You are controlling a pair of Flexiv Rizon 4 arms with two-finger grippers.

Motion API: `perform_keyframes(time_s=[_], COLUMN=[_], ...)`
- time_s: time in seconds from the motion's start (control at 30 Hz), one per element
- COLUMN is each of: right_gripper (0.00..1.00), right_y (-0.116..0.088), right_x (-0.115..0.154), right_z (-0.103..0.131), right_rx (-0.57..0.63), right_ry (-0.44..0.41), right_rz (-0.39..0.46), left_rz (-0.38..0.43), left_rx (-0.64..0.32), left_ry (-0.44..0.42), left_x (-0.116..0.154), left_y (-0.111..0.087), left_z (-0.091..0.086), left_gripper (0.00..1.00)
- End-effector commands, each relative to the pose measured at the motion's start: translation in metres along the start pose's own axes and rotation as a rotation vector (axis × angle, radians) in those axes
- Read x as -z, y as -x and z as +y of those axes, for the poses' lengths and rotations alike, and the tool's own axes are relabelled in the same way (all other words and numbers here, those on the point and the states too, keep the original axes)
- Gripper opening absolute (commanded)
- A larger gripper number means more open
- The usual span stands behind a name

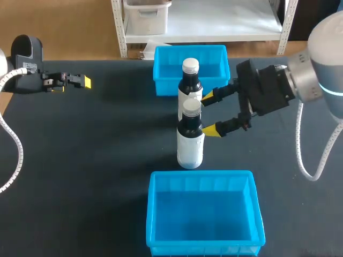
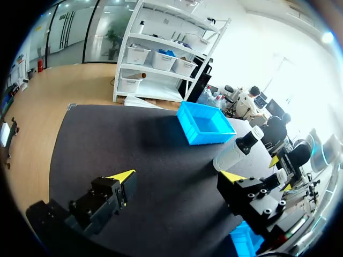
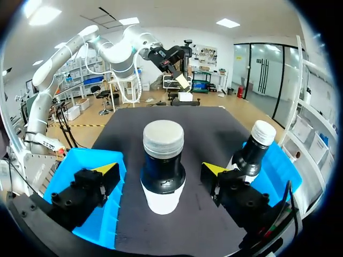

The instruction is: Pick up the bottle, and place it in the far bin if it is heavy, or in the near bin if it is light.

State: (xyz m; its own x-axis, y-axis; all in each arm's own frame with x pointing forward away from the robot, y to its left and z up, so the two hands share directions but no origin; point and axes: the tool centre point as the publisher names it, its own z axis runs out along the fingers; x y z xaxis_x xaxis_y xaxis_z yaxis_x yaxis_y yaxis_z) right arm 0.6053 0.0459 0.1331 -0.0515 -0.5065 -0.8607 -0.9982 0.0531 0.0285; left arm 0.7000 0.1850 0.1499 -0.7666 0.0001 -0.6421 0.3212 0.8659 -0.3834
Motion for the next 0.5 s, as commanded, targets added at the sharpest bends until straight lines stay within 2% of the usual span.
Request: perform_keyframes(time_s=[0.03,0.5], right_gripper=[1.00,1.00], right_y=[0.003,0.005], right_x=[-0.010,-0.038], right_z=[-0.003,-0.001], right_rx=[-0.006,-0.037], right_ry=[0.004,0.037], right_rz=[0.007,0.022], left_rz=[0.000,0.000], left_rx=[0.000,0.000], left_ry=[0.000,0.000], left_x=[0.000,0.000], left_y=[0.000,0.000], left_z=[0.000,0.000], left_gripper=[1.00,1.00])
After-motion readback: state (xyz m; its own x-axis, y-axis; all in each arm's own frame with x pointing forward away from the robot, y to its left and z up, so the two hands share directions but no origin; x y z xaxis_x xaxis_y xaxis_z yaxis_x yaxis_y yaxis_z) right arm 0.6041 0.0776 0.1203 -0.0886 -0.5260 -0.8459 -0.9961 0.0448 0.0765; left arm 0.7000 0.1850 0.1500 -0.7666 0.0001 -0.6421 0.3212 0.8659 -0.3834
